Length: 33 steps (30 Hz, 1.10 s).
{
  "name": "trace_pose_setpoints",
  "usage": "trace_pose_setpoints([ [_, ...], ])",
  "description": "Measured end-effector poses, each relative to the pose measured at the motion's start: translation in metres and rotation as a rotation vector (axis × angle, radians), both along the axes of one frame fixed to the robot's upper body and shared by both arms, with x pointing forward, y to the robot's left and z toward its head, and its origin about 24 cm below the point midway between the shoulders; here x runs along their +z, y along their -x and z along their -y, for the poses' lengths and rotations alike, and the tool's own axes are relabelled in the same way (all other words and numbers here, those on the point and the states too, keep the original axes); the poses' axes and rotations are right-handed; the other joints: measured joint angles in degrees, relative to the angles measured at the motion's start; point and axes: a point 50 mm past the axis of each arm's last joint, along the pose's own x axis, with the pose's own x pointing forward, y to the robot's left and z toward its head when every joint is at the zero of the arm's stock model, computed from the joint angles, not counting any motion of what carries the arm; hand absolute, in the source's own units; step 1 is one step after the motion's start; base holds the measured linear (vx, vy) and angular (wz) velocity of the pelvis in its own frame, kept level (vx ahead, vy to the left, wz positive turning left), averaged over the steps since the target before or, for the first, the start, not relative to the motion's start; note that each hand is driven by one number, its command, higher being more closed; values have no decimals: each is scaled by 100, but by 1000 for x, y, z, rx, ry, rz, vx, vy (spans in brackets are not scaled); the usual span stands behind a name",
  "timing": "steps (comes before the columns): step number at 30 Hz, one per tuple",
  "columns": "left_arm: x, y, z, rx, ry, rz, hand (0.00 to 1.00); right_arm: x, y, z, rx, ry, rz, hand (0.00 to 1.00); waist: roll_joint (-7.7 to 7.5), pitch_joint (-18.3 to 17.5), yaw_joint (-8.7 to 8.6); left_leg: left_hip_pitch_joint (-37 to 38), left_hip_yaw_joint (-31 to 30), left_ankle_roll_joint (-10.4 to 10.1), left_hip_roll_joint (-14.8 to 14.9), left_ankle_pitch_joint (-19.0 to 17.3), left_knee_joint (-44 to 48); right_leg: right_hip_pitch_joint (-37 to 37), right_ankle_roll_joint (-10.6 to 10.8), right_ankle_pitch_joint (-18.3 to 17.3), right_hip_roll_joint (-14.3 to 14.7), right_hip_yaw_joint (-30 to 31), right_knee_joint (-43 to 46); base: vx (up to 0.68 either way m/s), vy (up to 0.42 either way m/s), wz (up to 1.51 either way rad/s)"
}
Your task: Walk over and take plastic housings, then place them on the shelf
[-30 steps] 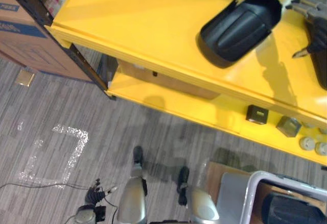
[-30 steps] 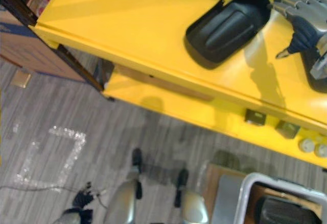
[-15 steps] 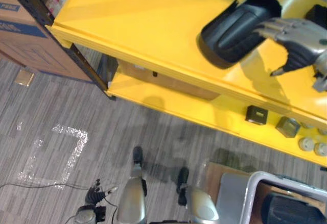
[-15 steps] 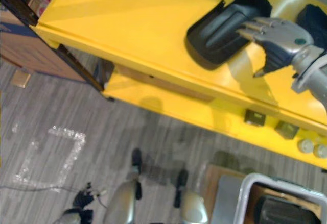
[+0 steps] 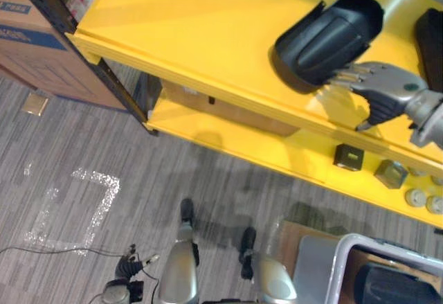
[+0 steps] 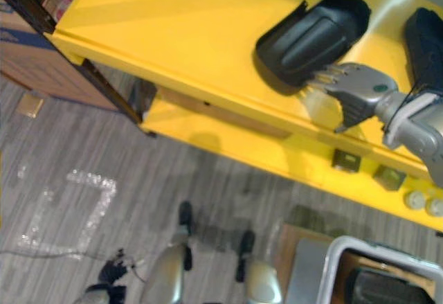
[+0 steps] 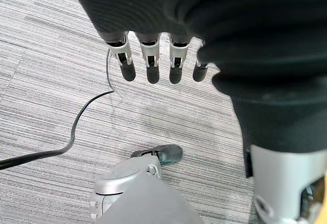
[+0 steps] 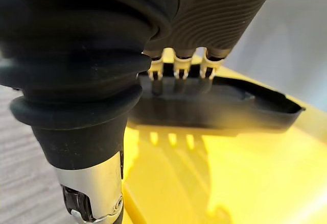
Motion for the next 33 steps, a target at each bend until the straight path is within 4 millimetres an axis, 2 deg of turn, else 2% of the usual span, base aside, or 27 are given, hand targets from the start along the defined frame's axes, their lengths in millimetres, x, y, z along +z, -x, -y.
trace_pose_setpoints([
  [7,0,-1,2,-10,2,0,0,-9,-9,4,-4,34,-11,0,3,-1,42,-101,-119,-8,-2,5,1,-44,0,-2,-3,-111,0,0,-1,6],
  [9,-1,-1,5,-28,5,-5,0,-11,-13,7,-22,41,-23,0,4,-1,127,-103,-125,-9,-7,7,2,-41,-1,-2,-6,-124,2,4,-5,3],
  [14,-1,-1,7,-36,7,-7,0,-13,-18,13,-75,90,-64,0,4,-1,200,-108,-144,-6,-20,9,2,-29,-8,-7,-10,-149,3,6,-4,2],
  [33,3,-5,1,-29,-5,15,0,-13,-23,47,-273,85,-81,0,3,-2,141,-88,-104,-6,-7,7,0,-22,-9,-7,-12,-126,0,0,0,0],
])
